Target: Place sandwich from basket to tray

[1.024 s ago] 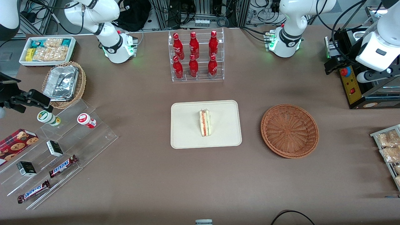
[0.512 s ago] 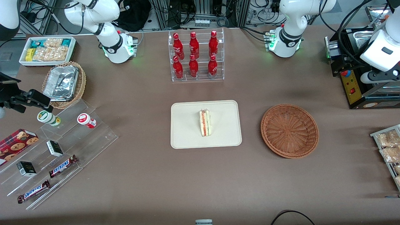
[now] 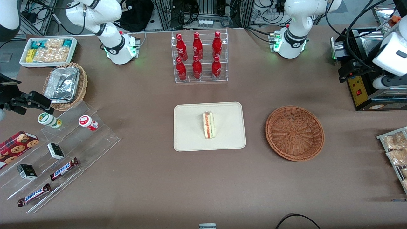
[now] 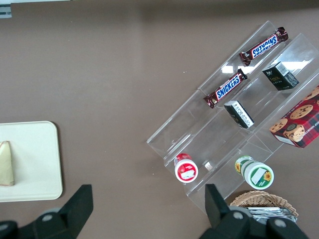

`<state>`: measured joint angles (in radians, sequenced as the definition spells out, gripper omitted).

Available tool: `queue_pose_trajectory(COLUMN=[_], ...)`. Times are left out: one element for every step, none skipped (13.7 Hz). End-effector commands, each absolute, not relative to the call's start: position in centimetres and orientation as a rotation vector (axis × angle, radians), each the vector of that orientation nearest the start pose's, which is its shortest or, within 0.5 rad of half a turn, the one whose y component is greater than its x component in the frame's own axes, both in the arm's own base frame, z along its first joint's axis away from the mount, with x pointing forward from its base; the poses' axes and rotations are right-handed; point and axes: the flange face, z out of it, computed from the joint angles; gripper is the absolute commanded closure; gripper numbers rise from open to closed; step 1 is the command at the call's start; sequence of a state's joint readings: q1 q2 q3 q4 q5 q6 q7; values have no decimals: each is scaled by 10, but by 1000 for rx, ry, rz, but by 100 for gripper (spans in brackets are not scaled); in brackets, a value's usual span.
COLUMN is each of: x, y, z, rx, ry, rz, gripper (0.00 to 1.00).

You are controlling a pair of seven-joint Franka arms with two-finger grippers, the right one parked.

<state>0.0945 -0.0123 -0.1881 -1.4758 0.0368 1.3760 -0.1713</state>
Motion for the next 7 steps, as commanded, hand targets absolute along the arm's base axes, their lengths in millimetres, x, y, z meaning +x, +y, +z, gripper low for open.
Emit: queue_pose_trajectory(x=[534,538,537,536,536,535,534], y=[-42,-41,-42,-41,-41,-39,-34], z=[665,663,665,665,665,667,667], rx=[-3110,-3116,-3112,-3112,-3113,-3117,-3113], ry=[-167,-166,-162,-162,-166,-175,-190], rz=[108,97,89,94,94,93,97], gripper=[0,0,0,0,0,0,0])
